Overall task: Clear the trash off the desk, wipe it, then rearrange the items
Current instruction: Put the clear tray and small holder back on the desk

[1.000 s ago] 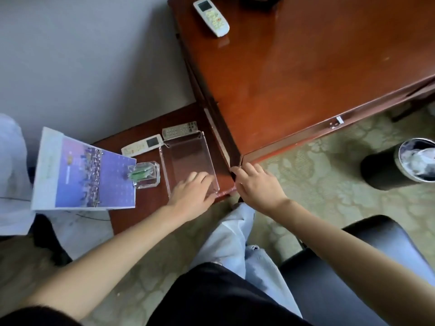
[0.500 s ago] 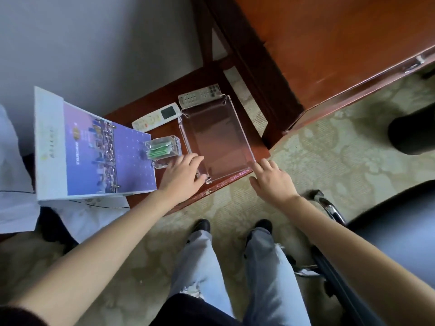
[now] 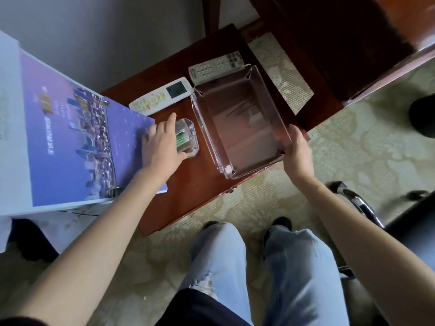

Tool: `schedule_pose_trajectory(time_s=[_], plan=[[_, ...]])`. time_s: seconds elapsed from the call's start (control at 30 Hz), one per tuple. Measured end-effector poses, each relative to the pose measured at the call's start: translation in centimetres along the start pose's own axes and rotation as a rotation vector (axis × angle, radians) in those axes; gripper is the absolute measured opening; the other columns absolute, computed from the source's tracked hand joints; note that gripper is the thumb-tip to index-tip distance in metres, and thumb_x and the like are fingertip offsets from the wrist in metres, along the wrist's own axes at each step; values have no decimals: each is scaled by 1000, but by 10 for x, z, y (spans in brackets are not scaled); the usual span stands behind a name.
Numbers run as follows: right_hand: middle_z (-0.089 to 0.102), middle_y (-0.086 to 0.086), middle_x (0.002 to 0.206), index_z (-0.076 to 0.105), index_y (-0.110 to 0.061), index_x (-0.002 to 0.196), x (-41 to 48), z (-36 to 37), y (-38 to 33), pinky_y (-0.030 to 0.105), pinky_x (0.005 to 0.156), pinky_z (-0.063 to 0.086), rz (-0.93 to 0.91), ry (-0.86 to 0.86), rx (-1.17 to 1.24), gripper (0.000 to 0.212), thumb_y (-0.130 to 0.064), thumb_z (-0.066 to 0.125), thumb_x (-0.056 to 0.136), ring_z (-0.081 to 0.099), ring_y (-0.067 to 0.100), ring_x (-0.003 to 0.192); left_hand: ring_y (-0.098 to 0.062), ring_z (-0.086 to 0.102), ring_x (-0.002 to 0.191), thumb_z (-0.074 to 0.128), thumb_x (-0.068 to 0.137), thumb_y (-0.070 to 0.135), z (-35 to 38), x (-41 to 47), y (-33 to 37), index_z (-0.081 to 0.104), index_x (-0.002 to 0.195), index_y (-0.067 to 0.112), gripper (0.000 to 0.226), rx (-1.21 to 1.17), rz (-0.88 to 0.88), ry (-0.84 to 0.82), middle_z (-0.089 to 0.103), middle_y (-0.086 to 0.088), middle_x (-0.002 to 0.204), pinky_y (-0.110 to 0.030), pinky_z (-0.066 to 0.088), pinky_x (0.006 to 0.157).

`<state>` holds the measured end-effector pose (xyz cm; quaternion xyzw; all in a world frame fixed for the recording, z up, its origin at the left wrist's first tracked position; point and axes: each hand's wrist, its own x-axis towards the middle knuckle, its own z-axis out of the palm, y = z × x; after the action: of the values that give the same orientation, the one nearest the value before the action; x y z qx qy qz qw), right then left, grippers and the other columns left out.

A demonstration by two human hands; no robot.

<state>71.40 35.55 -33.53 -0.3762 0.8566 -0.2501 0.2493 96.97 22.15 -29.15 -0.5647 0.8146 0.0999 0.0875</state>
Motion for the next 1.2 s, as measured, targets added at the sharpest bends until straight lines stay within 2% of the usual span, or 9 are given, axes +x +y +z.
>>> schedule_pose_trajectory(time_s=[0.13, 0.23, 0.33, 0.47, 0.6, 0.77, 1.0, 1.1, 1.2], plan=[[58, 8, 123, 50, -12, 131, -12, -5, 18, 25, 90, 39, 15, 53, 73, 45, 3, 41, 89, 54, 24, 111, -30, 41, 120, 76, 74, 28, -6, -1, -3, 39, 136, 20, 72, -76, -16, 46, 52, -7, 130, -44, 36, 95], [54, 3, 116, 43, -25, 133, -22, -2, 18, 40, 87, 52, 212, 72, 402, 44, -19, 55, 91, 58, 17, 95, -30, 42, 117, 77, 73, 27, -15, -6, -3, 41, 135, 19, 72, -193, 4, 84, 53, -7, 129, -43, 41, 88], [55, 19, 115, 35, -37, 132, -33, 12, 8, 39, 74, 57, 388, 5, 734, 52, -20, 60, 89, 64, 17, 85, -27, 40, 117, 77, 72, 29, -22, -7, 5, 41, 135, 22, 73, -278, 47, 81, 52, -4, 127, -42, 44, 79], [51, 32, 118, 38, -41, 121, -41, 20, 10, 30, 62, 57, 390, 27, 860, 47, -10, 57, 91, 63, 25, 80, -23, 39, 117, 76, 72, 33, -25, -12, 22, 39, 136, 25, 74, -285, 137, 16, 51, 1, 127, -41, 42, 79], [47, 36, 117, 45, -42, 114, -39, -1, 19, 30, 61, 56, 314, -54, 868, 43, -7, 56, 91, 60, 29, 81, -21, 37, 120, 75, 74, 34, -37, -20, 36, 37, 137, 27, 73, -266, 209, -20, 49, 3, 128, -41, 40, 80], [52, 18, 100, 48, -34, 122, -34, -59, 16, 37, 64, 58, 180, -221, 775, 42, -7, 55, 91, 64, 23, 77, -18, 35, 120, 76, 72, 29, -75, -37, 48, 39, 136, 27, 74, -329, 271, -27, 49, 6, 127, -37, 36, 77], [52, 24, 106, 47, -37, 125, -35, -167, -20, 32, 62, 56, 28, -437, 631, 43, -11, 54, 92, 66, 22, 79, -13, 34, 121, 77, 71, 28, -157, -69, 81, 39, 137, 30, 76, -316, 319, -57, 50, 10, 125, -30, 36, 79], [49, 29, 117, 47, -39, 122, -35, -216, -34, 31, 62, 56, -17, -477, 611, 43, -10, 54, 92, 64, 25, 80, -14, 34, 120, 78, 69, 30, -199, -81, 107, 39, 136, 31, 77, -320, 319, -30, 51, 9, 124, -37, 41, 82], [48, 30, 118, 50, -43, 119, -29, -266, -40, 30, 60, 55, -47, -490, 608, 43, -10, 54, 91, 64, 24, 78, -12, 39, 112, 80, 67, 30, -241, -88, 138, 37, 136, 32, 81, -355, 278, 7, 52, 11, 114, -40, 43, 83]])
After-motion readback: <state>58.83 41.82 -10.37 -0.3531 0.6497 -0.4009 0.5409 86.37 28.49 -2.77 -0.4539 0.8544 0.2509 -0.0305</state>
